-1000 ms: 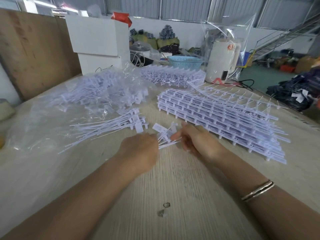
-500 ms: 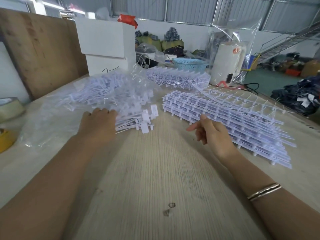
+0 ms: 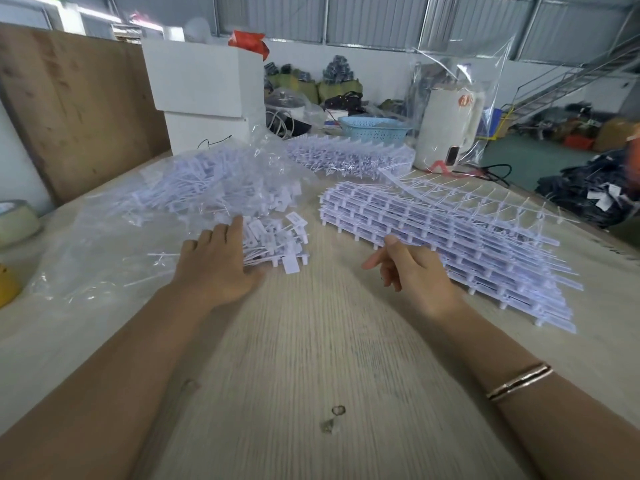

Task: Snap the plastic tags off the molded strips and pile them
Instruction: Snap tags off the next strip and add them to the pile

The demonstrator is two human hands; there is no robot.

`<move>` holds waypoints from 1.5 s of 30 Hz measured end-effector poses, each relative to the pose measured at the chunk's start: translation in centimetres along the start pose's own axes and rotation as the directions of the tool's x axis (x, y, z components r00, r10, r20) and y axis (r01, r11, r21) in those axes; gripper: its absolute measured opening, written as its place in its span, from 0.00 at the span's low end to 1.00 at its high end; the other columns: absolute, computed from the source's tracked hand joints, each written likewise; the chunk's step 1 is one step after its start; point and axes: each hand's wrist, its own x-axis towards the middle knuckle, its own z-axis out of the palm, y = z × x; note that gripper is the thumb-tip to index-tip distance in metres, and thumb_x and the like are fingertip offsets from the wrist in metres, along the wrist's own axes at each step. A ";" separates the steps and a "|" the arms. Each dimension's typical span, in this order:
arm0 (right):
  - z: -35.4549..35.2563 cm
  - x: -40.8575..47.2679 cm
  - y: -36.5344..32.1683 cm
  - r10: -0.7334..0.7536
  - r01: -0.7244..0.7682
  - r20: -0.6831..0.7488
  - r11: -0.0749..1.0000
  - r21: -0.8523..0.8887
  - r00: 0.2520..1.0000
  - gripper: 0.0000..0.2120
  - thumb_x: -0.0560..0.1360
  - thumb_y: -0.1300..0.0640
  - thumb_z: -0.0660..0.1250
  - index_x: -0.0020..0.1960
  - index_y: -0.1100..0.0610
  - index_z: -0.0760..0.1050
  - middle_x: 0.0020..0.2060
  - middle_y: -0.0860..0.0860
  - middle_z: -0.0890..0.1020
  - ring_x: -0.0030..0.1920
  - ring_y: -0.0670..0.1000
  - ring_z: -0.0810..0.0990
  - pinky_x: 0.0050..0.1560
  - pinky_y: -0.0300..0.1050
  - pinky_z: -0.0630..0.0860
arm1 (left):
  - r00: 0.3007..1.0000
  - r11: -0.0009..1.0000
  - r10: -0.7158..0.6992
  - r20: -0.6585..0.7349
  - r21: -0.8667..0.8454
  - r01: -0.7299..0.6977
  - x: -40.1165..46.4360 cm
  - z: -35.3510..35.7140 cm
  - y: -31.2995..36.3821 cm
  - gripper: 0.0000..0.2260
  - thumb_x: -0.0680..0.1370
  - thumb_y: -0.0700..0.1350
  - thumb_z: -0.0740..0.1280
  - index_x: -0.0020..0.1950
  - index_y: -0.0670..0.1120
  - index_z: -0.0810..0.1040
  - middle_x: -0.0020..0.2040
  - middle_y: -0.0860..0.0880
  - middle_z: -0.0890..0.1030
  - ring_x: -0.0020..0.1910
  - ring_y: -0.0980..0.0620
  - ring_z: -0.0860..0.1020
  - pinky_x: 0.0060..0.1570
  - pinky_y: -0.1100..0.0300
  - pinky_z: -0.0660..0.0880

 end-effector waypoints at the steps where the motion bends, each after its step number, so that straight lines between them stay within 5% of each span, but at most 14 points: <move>1: 0.1 -0.1 0.1 -0.007 0.008 0.002 1.000 -0.007 1.000 0.25 0.81 0.46 0.51 0.36 0.51 0.82 0.24 0.45 0.75 0.28 0.41 0.72 0.39 0.41 0.66 | 1.000 1.000 -0.016 -0.023 0.011 0.016 0.0 0.0 -0.1 0.40 0.75 0.65 0.58 0.77 0.47 0.43 0.75 0.44 0.57 0.71 0.42 0.59 0.67 0.46 0.57; 6: 0.0 0.2 0.1 -0.027 0.027 -0.007 1.000 -0.007 1.000 0.25 0.81 0.46 0.52 0.36 0.51 0.82 0.23 0.44 0.75 0.27 0.40 0.72 0.36 0.37 0.65 | 0.992 0.997 0.071 -0.105 -0.007 -0.073 -0.4 -0.7 0.8 0.40 0.73 0.66 0.58 0.76 0.49 0.43 0.76 0.47 0.49 0.75 0.46 0.47 0.72 0.48 0.43; 9: -0.1 0.5 0.1 -0.055 0.054 -0.033 0.999 -0.005 0.998 0.24 0.81 0.47 0.52 0.36 0.51 0.81 0.23 0.46 0.75 0.27 0.40 0.72 0.35 0.35 0.67 | 0.943 0.968 0.226 -0.246 -0.049 -0.245 -1.5 -1.4 3.4 0.34 0.73 0.60 0.60 0.75 0.51 0.54 0.76 0.49 0.53 0.74 0.49 0.48 0.69 0.51 0.40; 14: -0.5 1.3 -0.9 -0.126 0.120 -0.029 0.982 -0.143 0.992 0.21 0.80 0.51 0.58 0.30 0.43 0.76 0.31 0.53 0.81 0.25 0.41 0.71 0.29 0.32 0.65 | 0.823 0.843 0.512 -0.245 -0.037 -0.536 -3.8 -1.3 8.0 0.22 0.72 0.54 0.58 0.63 0.51 0.76 0.67 0.50 0.72 0.70 0.47 0.62 0.64 0.53 0.50; 18: -1.7 3.5 -1.9 -0.135 0.139 0.035 0.936 -0.323 0.990 0.12 0.78 0.55 0.61 0.40 0.53 0.81 0.29 0.45 0.79 0.28 0.44 0.74 0.32 0.34 0.69 | 0.753 0.752 0.629 -0.195 -0.092 -0.652 -4.7 0.0 9.5 0.14 0.75 0.50 0.61 0.56 0.51 0.81 0.57 0.53 0.79 0.62 0.50 0.72 0.56 0.56 0.60; 21: -3.9 6.9 -2.4 -0.138 0.147 0.053 0.871 -0.470 0.989 0.10 0.78 0.56 0.60 0.47 0.55 0.80 0.41 0.48 0.81 0.36 0.39 0.76 0.36 0.30 0.69 | 0.767 0.744 0.610 -0.198 -0.191 -0.640 -4.6 0.5 9.5 0.11 0.76 0.48 0.64 0.57 0.52 0.80 0.55 0.55 0.79 0.59 0.53 0.72 0.53 0.59 0.62; 25: -6.9 12.3 -1.1 0.045 -0.060 -0.040 0.734 -0.677 0.998 0.14 0.80 0.58 0.54 0.54 0.61 0.77 0.56 0.57 0.79 0.58 0.56 0.75 0.55 0.43 0.69 | 0.773 0.735 0.606 -0.187 -0.241 -0.634 -4.4 0.7 9.3 0.12 0.77 0.49 0.62 0.59 0.53 0.78 0.55 0.57 0.77 0.58 0.56 0.70 0.55 0.60 0.64; 27: -7.5 14.0 0.1 0.171 -0.140 -0.041 0.624 -0.768 0.984 0.09 0.80 0.60 0.54 0.49 0.59 0.72 0.58 0.60 0.77 0.61 0.58 0.74 0.61 0.48 0.70 | 0.767 0.722 0.614 -0.185 -0.262 -0.641 -4.4 0.9 9.2 0.12 0.78 0.49 0.61 0.60 0.54 0.77 0.56 0.59 0.76 0.58 0.58 0.69 0.55 0.63 0.62; 30: -7.8 15.3 1.5 0.331 -0.219 -0.010 0.602 -0.768 0.944 0.04 0.79 0.59 0.57 0.49 0.56 0.70 0.60 0.61 0.76 0.61 0.58 0.74 0.61 0.50 0.70 | 0.761 0.707 0.620 -0.189 -0.287 -0.647 -4.1 1.1 9.1 0.12 0.78 0.49 0.60 0.60 0.55 0.76 0.57 0.61 0.74 0.59 0.61 0.68 0.57 0.67 0.59; 37: -8.6 16.3 3.0 0.324 -0.210 -0.003 0.603 -0.770 0.946 0.16 0.79 0.53 0.60 0.57 0.64 0.77 0.55 0.60 0.79 0.57 0.60 0.76 0.53 0.45 0.71 | 0.749 0.685 0.642 -0.163 -0.317 -0.656 -4.1 1.3 9.1 0.12 0.79 0.49 0.59 0.61 0.55 0.74 0.58 0.62 0.71 0.59 0.65 0.64 0.57 0.70 0.56; 40: -8.8 16.3 3.0 0.234 -0.142 0.000 0.591 -0.794 0.972 0.17 0.80 0.52 0.57 0.46 0.64 0.77 0.45 0.59 0.79 0.52 0.60 0.76 0.48 0.45 0.69 | 0.751 0.686 0.643 -0.152 -0.324 -0.652 -4.1 1.2 9.2 0.12 0.79 0.49 0.59 0.61 0.55 0.74 0.58 0.61 0.72 0.60 0.65 0.64 0.59 0.67 0.59; 42: -9.0 16.4 3.3 0.170 -0.124 -0.026 0.594 -0.795 0.985 0.19 0.81 0.53 0.55 0.32 0.59 0.67 0.33 0.53 0.72 0.44 0.57 0.73 0.44 0.45 0.65 | 0.751 0.685 0.643 -0.147 -0.328 -0.651 -4.1 1.1 9.2 0.12 0.79 0.49 0.58 0.61 0.55 0.74 0.58 0.61 0.71 0.59 0.64 0.65 0.59 0.67 0.59; 45: -9.3 16.3 3.1 0.142 -0.114 -0.037 0.586 -0.802 0.989 0.20 0.81 0.55 0.51 0.30 0.53 0.59 0.32 0.51 0.67 0.43 0.54 0.69 0.44 0.44 0.63 | 0.752 0.687 0.644 -0.140 -0.329 -0.648 -4.2 1.1 9.2 0.12 0.79 0.48 0.59 0.61 0.55 0.73 0.58 0.61 0.71 0.60 0.64 0.64 0.59 0.68 0.59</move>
